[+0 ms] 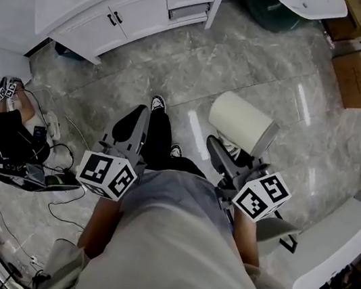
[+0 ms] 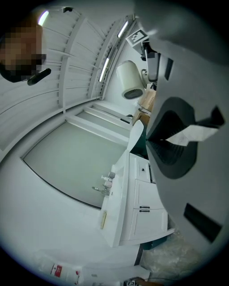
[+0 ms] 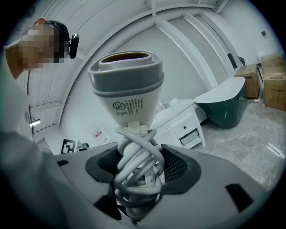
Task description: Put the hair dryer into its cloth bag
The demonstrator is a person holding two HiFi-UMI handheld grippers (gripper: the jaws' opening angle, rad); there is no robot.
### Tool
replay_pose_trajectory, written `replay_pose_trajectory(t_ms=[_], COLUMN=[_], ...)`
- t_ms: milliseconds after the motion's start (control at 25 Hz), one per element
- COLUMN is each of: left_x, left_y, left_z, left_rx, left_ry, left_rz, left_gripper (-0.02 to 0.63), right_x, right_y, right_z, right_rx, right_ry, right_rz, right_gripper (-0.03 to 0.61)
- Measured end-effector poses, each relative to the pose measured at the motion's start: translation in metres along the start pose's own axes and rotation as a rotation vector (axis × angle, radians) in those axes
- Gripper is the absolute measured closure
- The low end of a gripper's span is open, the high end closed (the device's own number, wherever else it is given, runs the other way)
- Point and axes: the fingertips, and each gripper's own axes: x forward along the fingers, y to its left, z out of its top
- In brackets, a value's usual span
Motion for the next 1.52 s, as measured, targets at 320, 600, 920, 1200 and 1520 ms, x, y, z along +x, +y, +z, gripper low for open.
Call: replay_pose_trajectory(t_ms=[320,600,920,1200,1520], left_x=[0.058,0.103,0.131,0.149,0.169], left_y=[0.043,0.086,0.15,0.189,0.208], left_z=[0.046,0.099,0.16,0.18,0.178], left_rx=[-0.014,0.006,0.021,-0.006,-0.058], left_ry=[0.004,-0.025,-0.138,-0.152,-0.099], left_rz=[-0.037,-0.064,-0.026,-0.015,-0.001], left_gripper=[0.607,0.607,0.607,0.607,0.607], right_x=[0.06,0.126,0.201,0.253,0.287], right_y=[-0.015,-0.016,-0.021,-0.026,-0.039], right_z=[0.046,0.091,0.134,0.162,0.185], right_rx=[0.013,-0.005,-0.006,-0.017,-0.041], right_ry=[-0.009,-0.025,-0.061,-0.05,-0.017], right_rz=[-0.026,-0.016,-0.015,-0.016,-0.001], right_gripper=[0.311,0.311,0.311,0.311,0.311])
